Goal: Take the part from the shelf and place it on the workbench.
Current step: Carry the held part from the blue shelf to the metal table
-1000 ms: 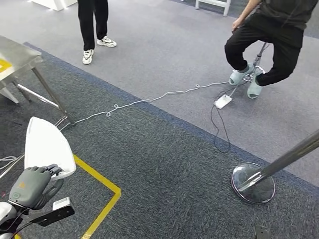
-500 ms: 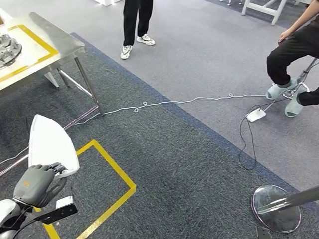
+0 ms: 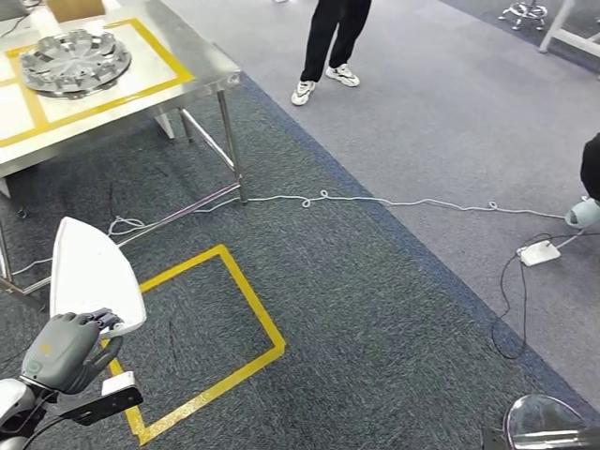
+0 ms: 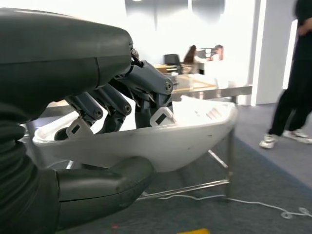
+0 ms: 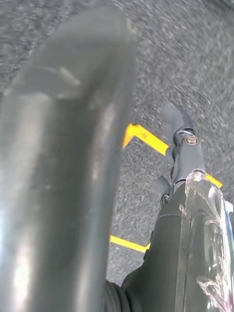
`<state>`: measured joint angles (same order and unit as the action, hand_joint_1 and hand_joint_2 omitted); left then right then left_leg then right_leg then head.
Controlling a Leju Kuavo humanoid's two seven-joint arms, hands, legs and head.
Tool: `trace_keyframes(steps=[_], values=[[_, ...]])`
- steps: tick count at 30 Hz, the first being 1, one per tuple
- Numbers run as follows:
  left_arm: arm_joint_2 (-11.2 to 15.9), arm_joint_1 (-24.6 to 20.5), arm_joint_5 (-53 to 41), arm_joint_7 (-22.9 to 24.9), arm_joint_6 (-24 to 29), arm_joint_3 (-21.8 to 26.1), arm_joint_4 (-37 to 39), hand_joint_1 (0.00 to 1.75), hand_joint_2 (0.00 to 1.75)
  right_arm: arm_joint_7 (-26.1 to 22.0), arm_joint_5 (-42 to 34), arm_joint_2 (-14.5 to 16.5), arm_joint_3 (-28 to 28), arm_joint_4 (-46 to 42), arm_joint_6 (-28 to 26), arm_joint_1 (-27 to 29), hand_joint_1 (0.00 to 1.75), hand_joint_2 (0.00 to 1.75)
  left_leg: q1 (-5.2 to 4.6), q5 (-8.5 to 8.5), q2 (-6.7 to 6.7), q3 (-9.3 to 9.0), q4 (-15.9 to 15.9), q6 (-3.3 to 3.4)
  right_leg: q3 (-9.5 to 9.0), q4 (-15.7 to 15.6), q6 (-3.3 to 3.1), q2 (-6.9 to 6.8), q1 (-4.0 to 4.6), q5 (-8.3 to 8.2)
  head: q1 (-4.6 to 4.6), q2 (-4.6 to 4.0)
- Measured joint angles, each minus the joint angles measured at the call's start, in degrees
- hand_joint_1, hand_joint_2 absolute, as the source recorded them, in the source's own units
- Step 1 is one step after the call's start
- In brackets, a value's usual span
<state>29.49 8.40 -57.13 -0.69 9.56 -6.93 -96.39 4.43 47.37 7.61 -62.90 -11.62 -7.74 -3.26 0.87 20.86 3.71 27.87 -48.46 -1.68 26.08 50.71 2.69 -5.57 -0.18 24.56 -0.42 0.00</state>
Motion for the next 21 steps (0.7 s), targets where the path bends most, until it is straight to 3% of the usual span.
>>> trace_keyframes(steps=[2,4,5,6,7,8,10,12,14,16,17,19,20,21], values=[[0.0,0.0,0.0,0.0,0.0,0.0,-0.1,1.75,1.75,0.0,0.0,0.1,0.0,0.0,0.0,-0.1,0.0,0.0,0.15,-0.22,-1.55,-0.04,0.1,0.59,2.47,5.5,0.55,3.13,-0.2,3.21,0.21,0.0],[0.0,0.0,0.0,0.0,0.0,0.0,-0.1,1.75,1.75,0.0,0.0,0.1,0.0,0.0,0.0,0.0,0.0,0.0,0.06,-0.28,-3.08,0.05,0.1,0.84,7.37,15.0,0.57,5.09,-0.11,7.08,0.39,0.0],[-0.1,0.0,0.0,0.0,0.0,0.0,-0.1,1.75,1.75,0.0,0.0,0.1,0.0,0.0,0.0,0.1,0.0,0.0,0.0,-0.27,-3.91,0.06,0.1,0.9,9.43,18.4,0.44,5.3,-0.04,7.83,0.42,0.0],[-0.1,0.1,0.0,0.0,0.0,-0.1,-0.1,1.75,1.75,0.0,0.0,0.1,0.0,0.0,0.0,0.2,0.0,0.0,-0.05,-0.26,-4.75,0.01,0.1,0.93,10.42,19.5,0.23,5.4,0.05,7.31,0.42,0.0],[-0.1,0.2,0.0,0.0,0.0,-0.1,-0.1,1.75,1.75,0.0,0.0,0.1,0.0,0.0,0.0,0.3,0.0,0.0,-0.09,-0.25,-5.59,-0.08,0.1,0.93,10.11,17.7,-0.05,5.62,0.11,5.57,0.42,0.0],[-0.1,0.2,0.0,0.0,0.0,-0.1,-0.1,1.75,1.75,0.0,0.0,0.1,0.0,0.0,0.0,0.3,0.0,0.0,-0.12,-0.26,-6.39,-0.21,0.1,0.92,8.56,13.7,-0.41,6.26,0.17,3.02,0.41,0.0],[-0.1,0.1,0.0,0.0,0.0,-0.1,-0.1,1.75,1.75,0.0,0.0,0.1,0.0,0.0,0.0,0.2,0.0,0.0,-0.08,-0.26,-7.86,-0.36,0.2,0.65,4.34,4.1,-1.22,9.03,0.27,-1.4,0.4,0.0],[-0.1,0.1,0.0,0.0,0.0,-0.1,-0.1,1.75,1.75,0.0,0.0,0.1,0.0,0.0,0.0,0.2,0.0,0.0,0.0,-0.34,-9.12,-0.18,0.4,0.08,2.15,-0.4,-1.78,10.45,0.48,-2.79,0.37,0.0],[-0.1,0.3,0.0,0.0,0.0,0.0,-0.1,1.75,1.75,0.0,0.1,0.1,0.0,0.0,0.0,0.1,0.0,0.0,0.13,-0.6,-10.29,0.0,0.8,-0.66,1.8,-0.9,-2.3,9.17,0.6,-3.12,0.35,0.0],[0.1,0.4,0.0,0.0,0.0,0.0,-0.1,1.75,1.75,0.0,0.1,0.1,0.0,0.0,0.0,0.0,0.0,0.0,0.05,0.74,-8.99,1.02,-0.9,-1.22,1.62,-1.5,-2.9,7.81,0.43,-3.68,0.25,0.0],[0.1,0.4,0.0,0.0,0.0,0.1,-0.1,1.75,1.75,0.0,0.1,0.2,0.0,0.0,0.0,0.0,0.0,0.0,-0.03,2.53,-7.58,2.48,-3.9,-1.42,1.6,-1.8,-3.09,7.1,0.31,-3.88,0.18,0.0],[0.2,0.4,0.0,0.0,0.0,0.1,-0.1,1.75,1.75,0.0,0.1,0.1,0.0,0.0,0.0,0.1,0.0,0.0,-0.13,7.12,-5.2,7.07,-13.1,-1.78,1.7,-1.9,-3.27,5.69,0.32,-3.89,0.08,0.0],[0.1,0.5,0.0,0.0,0.0,0.0,-0.1,1.75,1.75,0.0,0.1,0.1,0.0,0.0,0.0,0.1,0.0,0.0,-0.11,8.5,-4.82,9.04,-17.0,-1.92,1.74,-1.9,-3.28,4.94,0.32,-3.83,0.09,0.0],[0.1,0.6,0.0,0.0,0.0,0.0,-0.1,1.75,1.75,0.0,0.1,0.1,0.0,0.0,0.0,0.2,0.0,0.0,-0.1,8.65,-4.65,10.01,-18.9,-2.01,1.73,-1.9,-3.26,4.2,0.31,-3.76,0.08,0.0]])
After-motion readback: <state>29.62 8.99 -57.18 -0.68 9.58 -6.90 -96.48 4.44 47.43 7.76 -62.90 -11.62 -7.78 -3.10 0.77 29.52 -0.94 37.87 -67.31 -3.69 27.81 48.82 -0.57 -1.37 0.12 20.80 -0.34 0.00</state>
